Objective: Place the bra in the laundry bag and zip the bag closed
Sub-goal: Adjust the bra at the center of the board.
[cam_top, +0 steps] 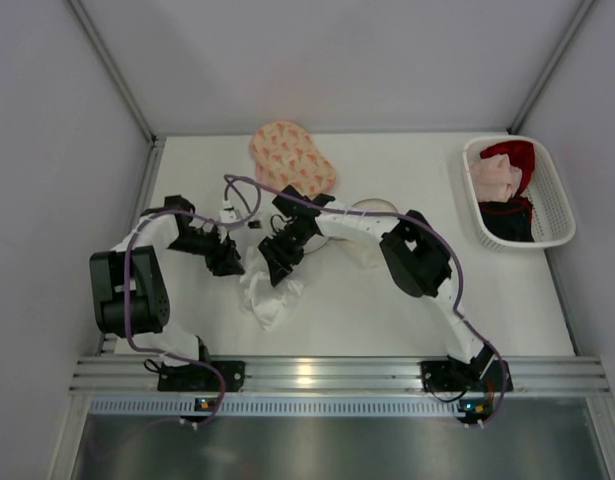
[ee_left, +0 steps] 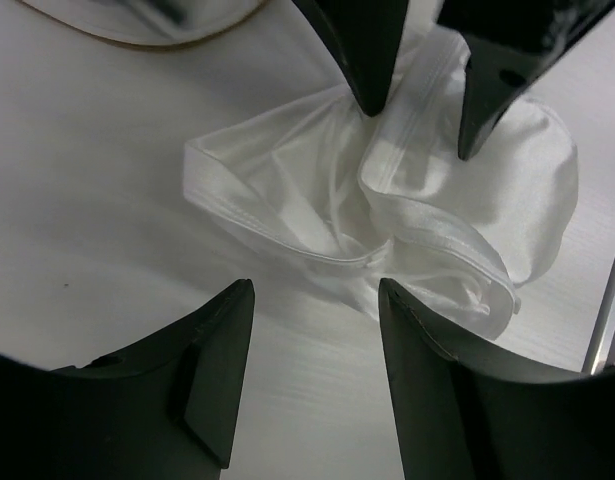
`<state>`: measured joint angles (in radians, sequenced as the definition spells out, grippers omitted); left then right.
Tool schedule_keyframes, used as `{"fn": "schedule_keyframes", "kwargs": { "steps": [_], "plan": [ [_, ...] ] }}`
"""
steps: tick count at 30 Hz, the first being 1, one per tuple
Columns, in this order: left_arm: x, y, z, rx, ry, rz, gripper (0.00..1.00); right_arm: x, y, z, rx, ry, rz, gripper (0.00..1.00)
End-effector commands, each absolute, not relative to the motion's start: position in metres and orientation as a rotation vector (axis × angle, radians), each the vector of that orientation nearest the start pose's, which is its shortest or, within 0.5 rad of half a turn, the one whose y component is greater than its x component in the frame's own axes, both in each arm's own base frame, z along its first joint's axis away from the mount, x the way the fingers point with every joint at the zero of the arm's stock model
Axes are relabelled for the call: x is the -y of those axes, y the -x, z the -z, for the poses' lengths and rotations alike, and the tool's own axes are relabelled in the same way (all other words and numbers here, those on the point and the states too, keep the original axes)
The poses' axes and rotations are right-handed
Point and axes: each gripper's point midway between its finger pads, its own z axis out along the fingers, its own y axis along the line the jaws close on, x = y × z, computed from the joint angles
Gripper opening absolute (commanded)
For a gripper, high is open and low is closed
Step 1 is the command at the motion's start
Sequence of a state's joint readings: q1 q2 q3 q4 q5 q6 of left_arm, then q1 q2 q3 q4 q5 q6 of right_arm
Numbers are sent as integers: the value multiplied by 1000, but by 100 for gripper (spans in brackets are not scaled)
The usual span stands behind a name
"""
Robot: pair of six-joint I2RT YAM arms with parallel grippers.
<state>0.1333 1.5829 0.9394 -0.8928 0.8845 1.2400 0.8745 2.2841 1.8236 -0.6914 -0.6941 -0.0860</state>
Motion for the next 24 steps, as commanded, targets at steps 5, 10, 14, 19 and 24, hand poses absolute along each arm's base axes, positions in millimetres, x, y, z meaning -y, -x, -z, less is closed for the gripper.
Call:
{"fn": "schedule_keyframes", "kwargs": {
  "steps": [5,10,14,19,24],
  "plan": [
    [68,-306,-110,-2097,-724,1128,58,-450,-232,-80,-2264,1432,-1210,52],
    [66,-303,-105,-2195,-565,1217,59,-448,-235,-89,-2226,1375,-1235,61],
    [70,-294,-95,-2250,-492,1293,60,-445,-239,-99,-2181,1358,-1257,63],
    [80,-287,-89,-2284,-416,1395,62,-445,-242,-108,-2175,1312,-1284,65],
    [96,-275,-71,-2380,-483,1409,60,-443,-240,-104,-2177,1336,-1276,69]
  ]
}}
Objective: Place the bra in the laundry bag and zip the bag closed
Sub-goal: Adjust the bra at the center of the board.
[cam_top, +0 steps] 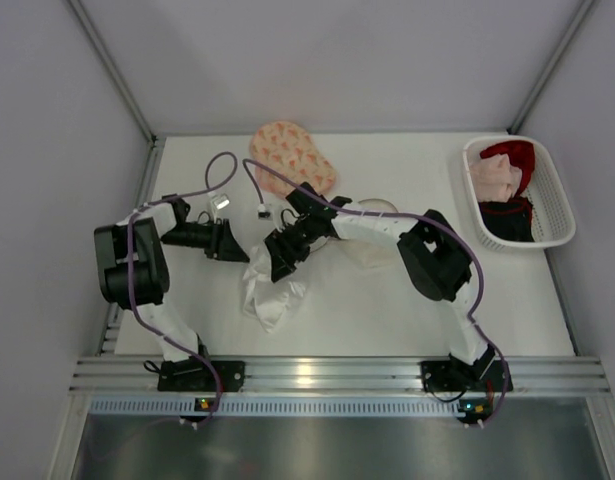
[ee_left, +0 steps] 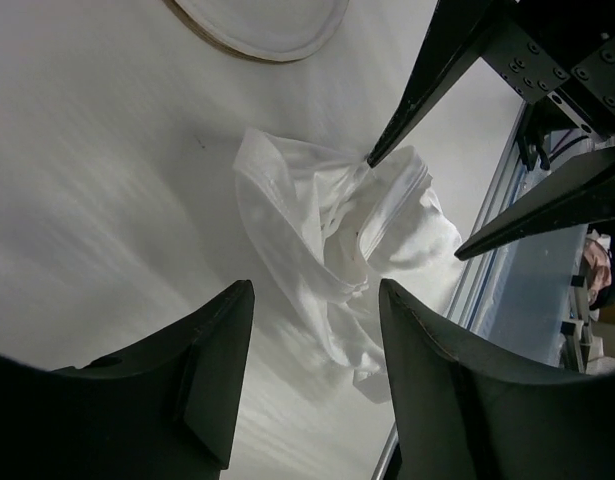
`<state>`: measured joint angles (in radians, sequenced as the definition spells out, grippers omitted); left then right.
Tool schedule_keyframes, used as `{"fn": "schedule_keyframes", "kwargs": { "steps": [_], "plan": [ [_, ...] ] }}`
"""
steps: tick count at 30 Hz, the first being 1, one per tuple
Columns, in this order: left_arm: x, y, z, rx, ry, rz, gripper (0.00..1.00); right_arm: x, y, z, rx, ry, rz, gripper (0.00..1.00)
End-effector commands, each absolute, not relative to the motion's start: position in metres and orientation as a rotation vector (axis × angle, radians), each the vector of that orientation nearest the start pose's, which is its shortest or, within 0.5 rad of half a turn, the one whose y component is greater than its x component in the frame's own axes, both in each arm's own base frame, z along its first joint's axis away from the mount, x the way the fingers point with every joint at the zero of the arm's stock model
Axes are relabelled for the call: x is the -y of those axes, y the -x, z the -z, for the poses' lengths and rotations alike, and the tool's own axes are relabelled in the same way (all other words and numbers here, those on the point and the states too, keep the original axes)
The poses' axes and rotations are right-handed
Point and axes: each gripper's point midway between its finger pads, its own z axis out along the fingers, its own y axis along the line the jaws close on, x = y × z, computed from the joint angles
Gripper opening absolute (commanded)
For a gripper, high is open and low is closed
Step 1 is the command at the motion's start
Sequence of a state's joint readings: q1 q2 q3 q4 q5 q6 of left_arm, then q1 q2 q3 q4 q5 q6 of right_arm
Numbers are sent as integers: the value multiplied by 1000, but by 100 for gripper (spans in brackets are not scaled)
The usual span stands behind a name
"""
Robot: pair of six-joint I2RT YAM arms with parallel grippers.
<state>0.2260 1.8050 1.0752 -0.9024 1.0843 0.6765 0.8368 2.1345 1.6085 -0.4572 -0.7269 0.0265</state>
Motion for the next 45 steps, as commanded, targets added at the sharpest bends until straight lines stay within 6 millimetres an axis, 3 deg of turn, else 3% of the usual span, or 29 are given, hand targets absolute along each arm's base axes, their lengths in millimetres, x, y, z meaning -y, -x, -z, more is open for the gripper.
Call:
{"fn": "schedule_keyframes", "kwargs": {
  "steps": [1,8,15,22,28,34,40,45],
  "plan": [
    [97,-275,-66,-2402,-481,1419,58,-442,-241,-105,-2179,1333,-1276,70],
    [93,-281,-45,-2490,-441,1424,47,-443,-241,-99,-2097,1444,-1222,71],
    [95,-286,-49,-2461,-444,1438,32,-455,-229,-85,-2064,1520,-1228,61],
    [98,-285,-50,-2452,-446,1453,31,-466,-227,-88,-2045,1522,-1267,47],
    [98,-284,-51,-2450,-452,1448,38,-468,-222,-93,-2040,1531,-1297,48],
    [97,-281,-52,-2449,-461,1435,35,-459,-229,-101,-2060,1470,-1252,52],
    [97,-281,-52,-2445,-465,1434,31,-458,-233,-119,-2036,1463,-1296,45],
    [97,-281,-52,-2447,-461,1440,29,-467,-228,-107,-2054,1512,-1242,45]
  ]
}}
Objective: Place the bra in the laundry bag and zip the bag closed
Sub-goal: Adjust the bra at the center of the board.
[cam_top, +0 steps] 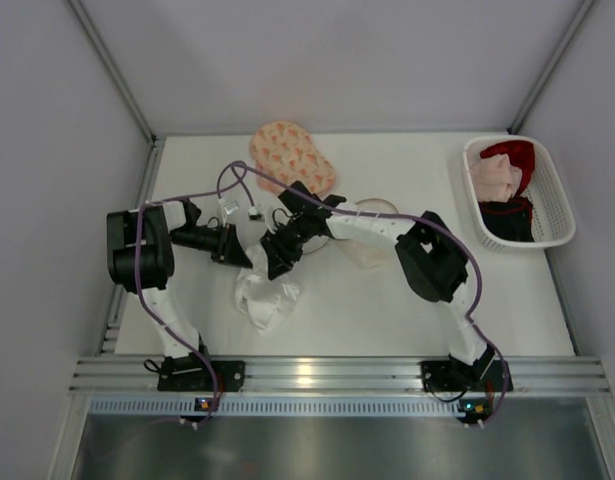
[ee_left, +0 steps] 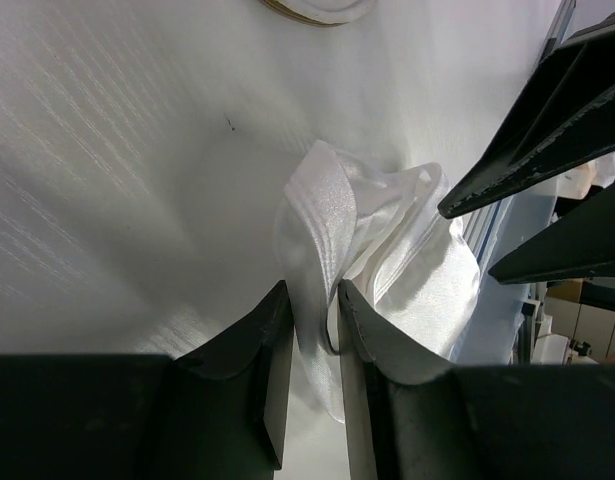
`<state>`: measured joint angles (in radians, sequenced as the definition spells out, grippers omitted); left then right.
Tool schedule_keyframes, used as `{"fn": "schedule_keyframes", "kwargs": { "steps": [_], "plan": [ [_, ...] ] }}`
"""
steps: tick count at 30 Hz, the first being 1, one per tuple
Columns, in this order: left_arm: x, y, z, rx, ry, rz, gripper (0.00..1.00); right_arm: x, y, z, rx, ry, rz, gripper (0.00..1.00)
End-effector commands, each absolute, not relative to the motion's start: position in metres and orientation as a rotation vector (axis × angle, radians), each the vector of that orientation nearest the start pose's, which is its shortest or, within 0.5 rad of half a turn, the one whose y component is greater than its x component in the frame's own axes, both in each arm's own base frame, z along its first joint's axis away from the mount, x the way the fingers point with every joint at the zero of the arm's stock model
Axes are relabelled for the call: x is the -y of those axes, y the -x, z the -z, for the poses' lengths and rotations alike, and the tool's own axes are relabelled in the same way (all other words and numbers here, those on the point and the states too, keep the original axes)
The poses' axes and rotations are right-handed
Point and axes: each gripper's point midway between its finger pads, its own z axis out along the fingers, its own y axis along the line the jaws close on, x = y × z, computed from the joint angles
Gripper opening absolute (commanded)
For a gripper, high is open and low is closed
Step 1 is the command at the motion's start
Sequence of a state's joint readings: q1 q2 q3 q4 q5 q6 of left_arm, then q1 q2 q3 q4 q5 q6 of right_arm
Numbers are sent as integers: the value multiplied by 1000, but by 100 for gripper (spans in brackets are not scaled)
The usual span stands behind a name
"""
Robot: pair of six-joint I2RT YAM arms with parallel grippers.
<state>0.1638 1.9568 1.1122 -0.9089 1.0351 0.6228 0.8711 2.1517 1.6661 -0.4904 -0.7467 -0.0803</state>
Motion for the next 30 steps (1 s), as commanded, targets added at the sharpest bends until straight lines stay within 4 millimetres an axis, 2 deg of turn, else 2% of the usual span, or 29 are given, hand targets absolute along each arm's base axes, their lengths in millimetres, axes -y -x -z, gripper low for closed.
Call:
{"fn": "schedule_keyframes", "kwargs": {
  "steps": [1,3,6,13,15,30],
  "plan": [
    [97,-281,-51,-2450,-460,1440,29,-470,-230,-106,-2043,1524,-1214,45],
    [97,-281,-50,-2451,-466,1436,29,-473,-227,-96,-2054,1544,-1197,45],
    [96,-280,-48,-2456,-466,1436,29,-477,-231,-94,-2053,1542,-1179,45],
    [96,-279,-46,-2463,-460,1441,25,-496,-233,-101,-1961,1564,-1174,43],
    [96,-280,-45,-2466,-462,1439,25,-500,-231,-95,-1955,1580,-1165,43],
    [95,-278,-42,-2480,-456,1442,26,-527,-233,-92,-1853,1628,-1081,45]
  ]
}}
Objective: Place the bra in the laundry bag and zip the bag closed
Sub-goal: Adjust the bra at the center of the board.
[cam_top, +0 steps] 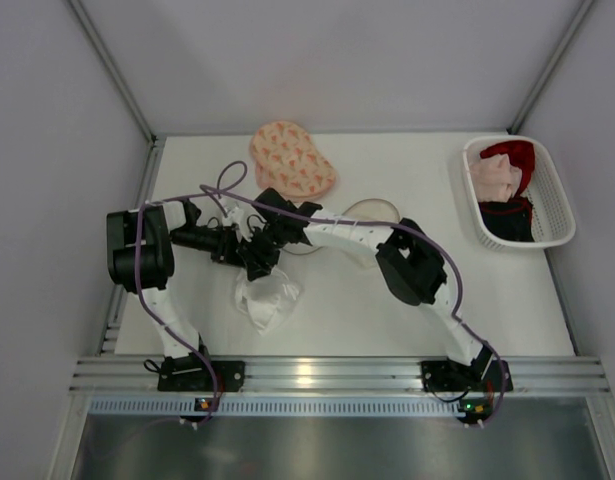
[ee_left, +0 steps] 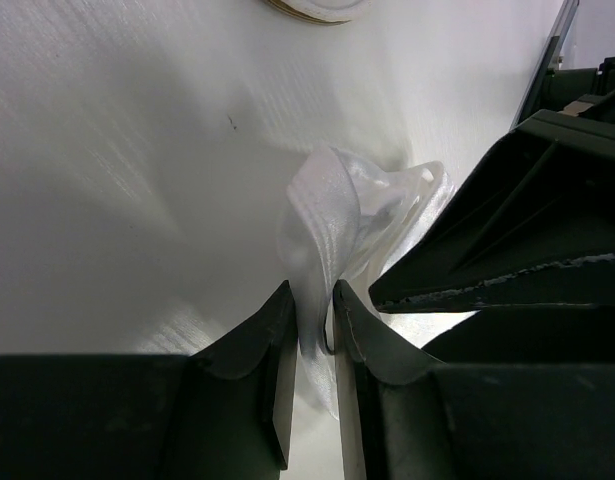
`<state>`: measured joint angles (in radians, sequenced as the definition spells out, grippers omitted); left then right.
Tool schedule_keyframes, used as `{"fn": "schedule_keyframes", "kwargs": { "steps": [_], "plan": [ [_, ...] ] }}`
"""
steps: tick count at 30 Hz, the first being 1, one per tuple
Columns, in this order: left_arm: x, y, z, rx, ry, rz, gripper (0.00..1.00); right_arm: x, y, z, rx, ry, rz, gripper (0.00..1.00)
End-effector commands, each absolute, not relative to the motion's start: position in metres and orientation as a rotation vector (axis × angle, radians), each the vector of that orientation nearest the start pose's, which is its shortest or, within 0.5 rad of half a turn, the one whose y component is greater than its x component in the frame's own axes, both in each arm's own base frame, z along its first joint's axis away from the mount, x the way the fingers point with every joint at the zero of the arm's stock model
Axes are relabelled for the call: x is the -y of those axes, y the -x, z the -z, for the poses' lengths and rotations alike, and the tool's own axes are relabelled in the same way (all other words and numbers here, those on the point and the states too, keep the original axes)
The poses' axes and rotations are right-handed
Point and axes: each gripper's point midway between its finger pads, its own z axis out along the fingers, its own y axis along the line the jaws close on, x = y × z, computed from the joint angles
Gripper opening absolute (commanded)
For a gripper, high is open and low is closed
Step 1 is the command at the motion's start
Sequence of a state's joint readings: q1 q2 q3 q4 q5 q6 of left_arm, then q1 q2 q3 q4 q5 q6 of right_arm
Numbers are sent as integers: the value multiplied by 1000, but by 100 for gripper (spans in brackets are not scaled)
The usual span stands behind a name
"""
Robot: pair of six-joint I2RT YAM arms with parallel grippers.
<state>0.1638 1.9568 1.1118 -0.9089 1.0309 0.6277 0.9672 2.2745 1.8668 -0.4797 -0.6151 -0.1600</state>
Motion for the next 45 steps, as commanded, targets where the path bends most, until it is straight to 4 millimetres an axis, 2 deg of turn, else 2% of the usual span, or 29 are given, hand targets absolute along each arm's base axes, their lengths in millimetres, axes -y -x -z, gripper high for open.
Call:
{"fn": "schedule_keyframes", "kwargs": {
  "steps": [1,10,13,16,17,25,30,38,45],
  "plan": [
    [95,-278,-41,-2478,-461,1439,26,-528,-231,-91,-1851,1634,-1079,45],
    [95,-279,-40,-2480,-458,1444,26,-534,-227,-87,-1816,1660,-1061,42],
    [95,-279,-40,-2481,-459,1442,25,-535,-229,-90,-1803,1658,-1057,31],
    [95,-278,-38,-2488,-457,1441,25,-535,-229,-94,-1791,1659,-1049,11],
    [95,-277,-38,-2489,-456,1442,25,-535,-230,-96,-1787,1658,-1047,0],
    [95,-276,-38,-2489,-467,1435,25,-529,-243,-119,-1757,1586,-1062,0],
    [94,-276,-39,-2489,-465,1434,25,-525,-245,-124,-1763,1560,-1079,0],
    [94,-275,-38,-2492,-473,1426,25,-515,-283,-149,-1773,1398,-1075,0],
    [94,-274,-37,-2498,-475,1424,23,-505,-317,-149,-1823,1271,-1094,0]
  ]
}}
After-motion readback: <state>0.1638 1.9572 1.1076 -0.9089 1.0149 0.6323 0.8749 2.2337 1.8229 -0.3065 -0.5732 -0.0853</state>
